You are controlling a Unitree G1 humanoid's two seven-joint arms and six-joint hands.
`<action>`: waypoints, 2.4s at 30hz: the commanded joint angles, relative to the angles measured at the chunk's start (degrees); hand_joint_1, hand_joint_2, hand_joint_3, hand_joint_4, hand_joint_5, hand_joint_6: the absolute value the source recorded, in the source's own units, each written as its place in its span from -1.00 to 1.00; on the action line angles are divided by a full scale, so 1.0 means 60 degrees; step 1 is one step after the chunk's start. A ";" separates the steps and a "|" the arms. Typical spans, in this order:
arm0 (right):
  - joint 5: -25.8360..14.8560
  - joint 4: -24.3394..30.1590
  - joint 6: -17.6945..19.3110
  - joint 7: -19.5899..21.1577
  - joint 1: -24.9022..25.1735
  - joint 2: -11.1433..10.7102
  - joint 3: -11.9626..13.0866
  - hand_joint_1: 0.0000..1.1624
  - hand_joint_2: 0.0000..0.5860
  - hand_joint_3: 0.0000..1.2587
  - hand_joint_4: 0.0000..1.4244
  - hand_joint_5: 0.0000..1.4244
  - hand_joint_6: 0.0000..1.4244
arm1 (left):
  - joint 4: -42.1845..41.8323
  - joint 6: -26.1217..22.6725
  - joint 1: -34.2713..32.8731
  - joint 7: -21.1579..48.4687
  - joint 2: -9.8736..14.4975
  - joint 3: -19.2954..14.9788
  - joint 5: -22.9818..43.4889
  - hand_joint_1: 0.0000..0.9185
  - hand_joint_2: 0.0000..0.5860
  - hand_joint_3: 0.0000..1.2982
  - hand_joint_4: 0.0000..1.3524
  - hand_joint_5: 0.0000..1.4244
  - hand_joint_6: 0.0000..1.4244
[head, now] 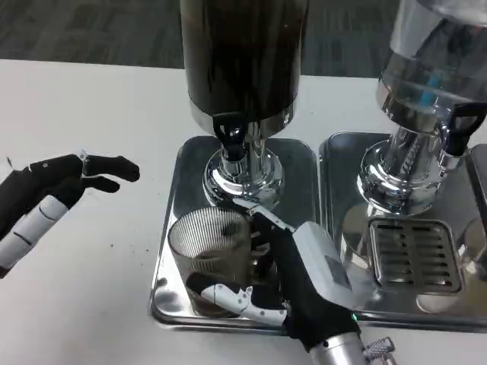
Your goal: Grasp the cup under the faucet to collect the drink, then remove the cup.
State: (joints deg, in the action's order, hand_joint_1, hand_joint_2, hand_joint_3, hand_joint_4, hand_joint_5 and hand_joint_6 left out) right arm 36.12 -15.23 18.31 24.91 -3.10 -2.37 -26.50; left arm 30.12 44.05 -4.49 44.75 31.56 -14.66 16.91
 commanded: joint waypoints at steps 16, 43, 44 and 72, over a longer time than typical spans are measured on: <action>-0.0210 0.0286 0.0673 0.0645 -0.0232 0.0018 0.0747 0.10 -0.15 -0.29 -0.18 -0.01 0.24 | 0.0473 0.0152 -0.0298 -0.0060 0.0030 0.0093 -0.0164 -1.00 -0.40 -0.31 -0.43 -0.60 -0.45; -0.0092 0.0419 0.1083 0.1344 -0.0350 0.0023 0.0943 0.10 -0.15 -0.23 -0.12 0.07 0.33 | 0.0473 0.0216 -0.0204 -0.0016 -0.0010 0.0116 -0.0115 -1.00 -0.41 -0.33 -0.43 -0.60 -0.42; -0.0089 0.0432 0.1095 0.1340 -0.0366 0.0021 0.0951 0.10 -0.15 -0.22 -0.12 0.08 0.35 | 0.0473 0.0214 -0.0206 -0.0022 -0.0014 0.0122 -0.0123 -1.00 -0.40 -0.33 -0.43 -0.60 -0.42; -0.0305 0.1505 0.1490 0.1842 -0.1056 -0.0034 0.1940 0.21 -0.21 -0.18 -0.08 0.17 0.48 | 0.0680 0.0216 -0.0298 -0.0041 -0.0047 0.0156 -0.0141 -1.00 -0.39 -0.35 -0.43 -0.59 -0.40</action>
State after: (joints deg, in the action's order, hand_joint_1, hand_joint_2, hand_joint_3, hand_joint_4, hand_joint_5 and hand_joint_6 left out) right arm 34.62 -8.46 24.64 34.77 -9.25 -2.80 -15.27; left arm 33.46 44.71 -5.86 44.49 31.50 -14.32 16.89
